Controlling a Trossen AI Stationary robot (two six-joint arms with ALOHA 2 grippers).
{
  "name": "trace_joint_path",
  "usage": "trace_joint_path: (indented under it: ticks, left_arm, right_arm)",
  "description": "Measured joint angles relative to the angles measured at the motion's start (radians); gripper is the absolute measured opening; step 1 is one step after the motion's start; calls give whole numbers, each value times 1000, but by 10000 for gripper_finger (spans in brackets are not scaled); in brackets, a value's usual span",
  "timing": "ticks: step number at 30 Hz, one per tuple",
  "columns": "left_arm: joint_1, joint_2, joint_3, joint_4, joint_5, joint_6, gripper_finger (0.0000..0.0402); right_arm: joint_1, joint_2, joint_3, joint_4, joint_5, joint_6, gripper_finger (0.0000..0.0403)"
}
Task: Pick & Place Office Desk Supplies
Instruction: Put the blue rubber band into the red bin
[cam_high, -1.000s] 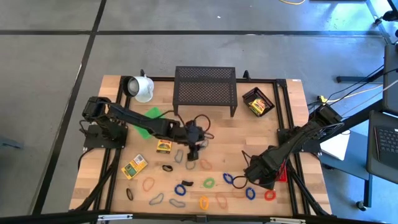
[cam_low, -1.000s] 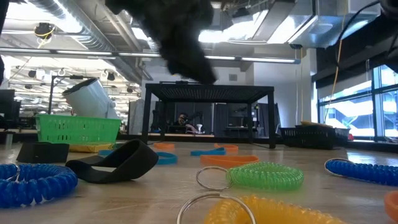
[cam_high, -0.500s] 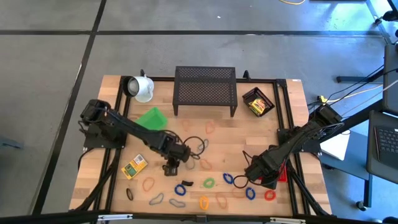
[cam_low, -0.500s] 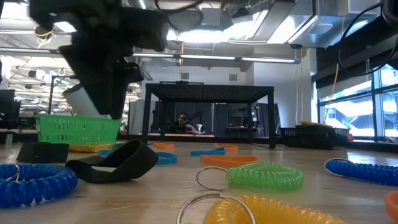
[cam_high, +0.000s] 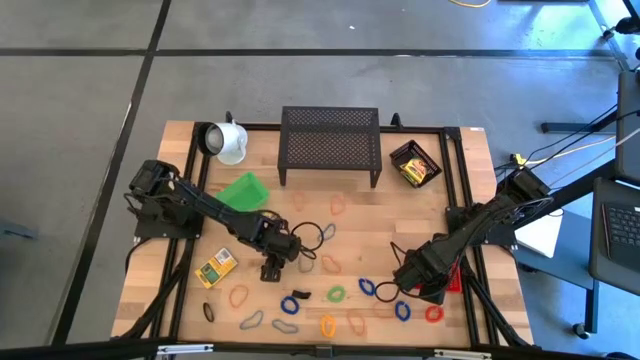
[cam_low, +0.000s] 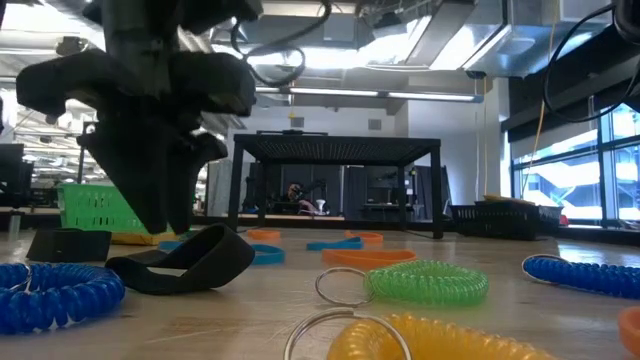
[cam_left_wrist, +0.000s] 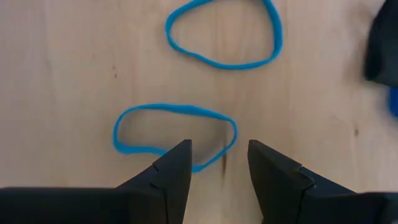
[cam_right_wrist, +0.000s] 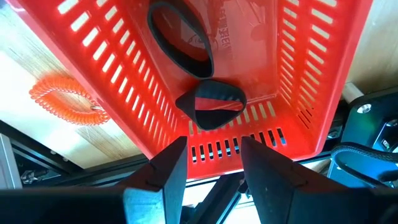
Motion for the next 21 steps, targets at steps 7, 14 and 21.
trace_joint_path:
  ticks: [7,14,21]
  left_arm:
    - [9,0,-38,57,-42,26,152]
    - [-1,-2,-80,101,11,28,152]
    - [-2,-3,-89,117,-27,52,142]
  right_arm:
    - [0,0,0,0,0,0,151]
    - [0,0,0,0,-50,0,151]
    - [0,0,0,-1,-105,-17,151]
